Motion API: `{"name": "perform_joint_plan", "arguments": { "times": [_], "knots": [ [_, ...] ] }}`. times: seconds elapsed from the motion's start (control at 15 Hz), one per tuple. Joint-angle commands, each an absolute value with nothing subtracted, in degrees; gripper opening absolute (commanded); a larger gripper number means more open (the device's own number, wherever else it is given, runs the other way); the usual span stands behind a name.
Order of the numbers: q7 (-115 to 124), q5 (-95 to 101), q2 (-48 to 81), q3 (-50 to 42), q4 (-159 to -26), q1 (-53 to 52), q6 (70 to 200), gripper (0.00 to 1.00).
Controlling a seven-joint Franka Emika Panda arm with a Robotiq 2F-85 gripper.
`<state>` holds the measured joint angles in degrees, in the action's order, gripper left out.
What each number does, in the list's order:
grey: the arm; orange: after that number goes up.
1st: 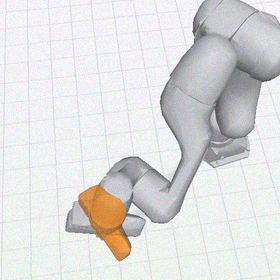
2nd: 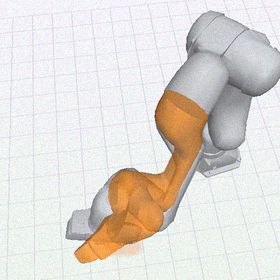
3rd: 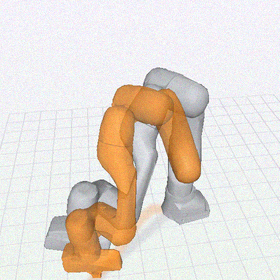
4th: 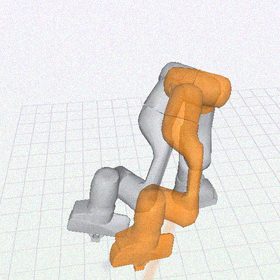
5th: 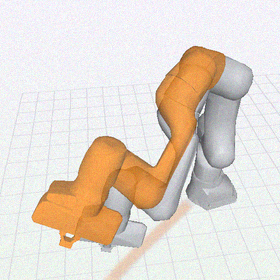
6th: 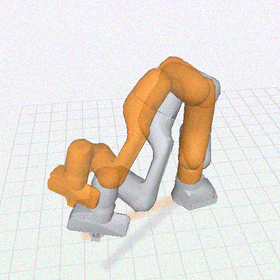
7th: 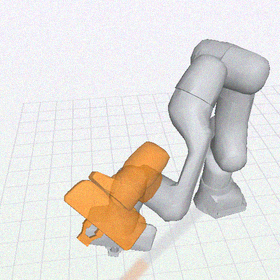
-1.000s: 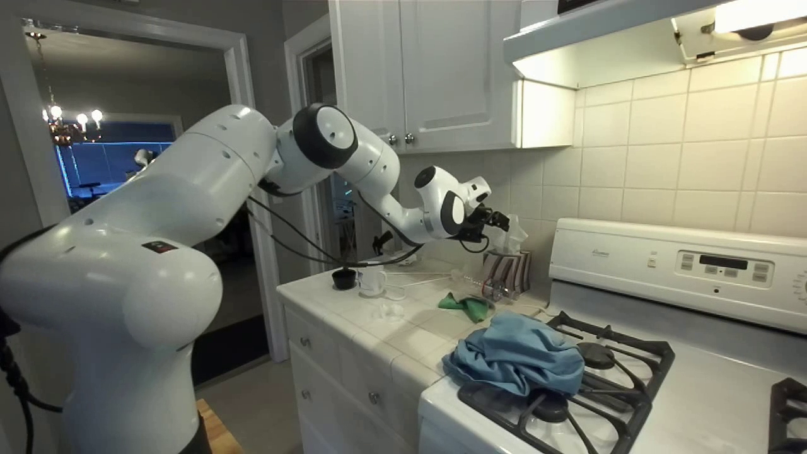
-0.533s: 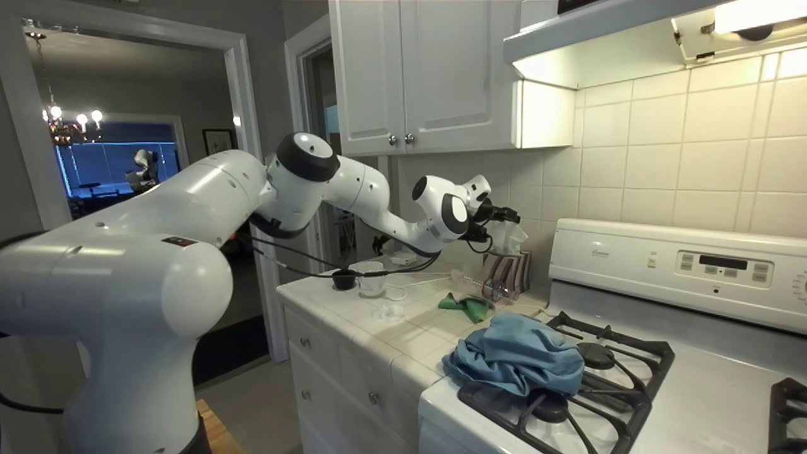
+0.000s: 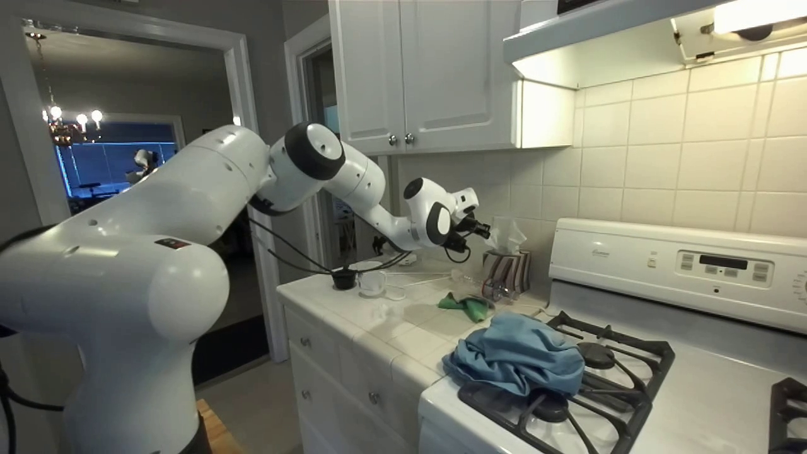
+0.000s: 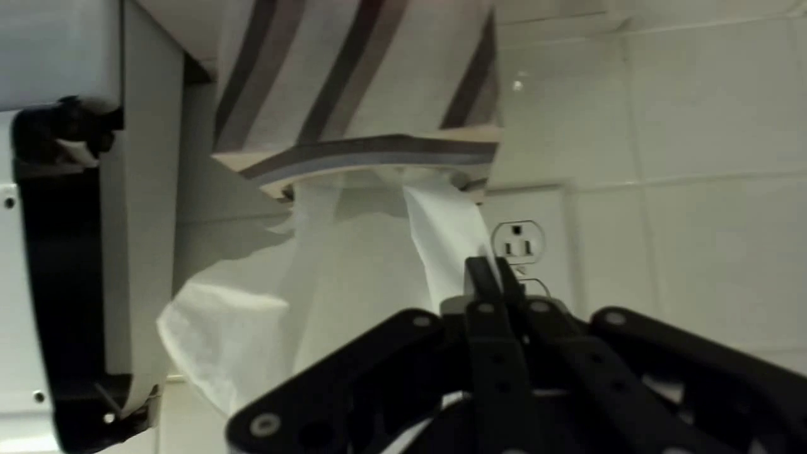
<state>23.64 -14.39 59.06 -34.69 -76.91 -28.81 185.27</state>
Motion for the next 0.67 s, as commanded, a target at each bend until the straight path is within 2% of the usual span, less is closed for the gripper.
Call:
{"name": "perform_joint_plan", "arguments": {
  "times": [0.0, 0.27, 0.4, 0.6],
  "knots": [
    [14.3, -11.0, 45.1, -19.5, -84.8, -22.1, 183.3, 0.00],
    [2.2, -11.3, 32.6, -2.8, -93.0, -9.9, 174.3, 0.00],
    [-3.5, -13.5, 28.5, 1.8, -97.0, -4.4, 168.5, 0.00],
    [-2.8, -8.7, 23.9, -0.2, -102.0, -1.3, 159.0, 0.00]
  ]
}}
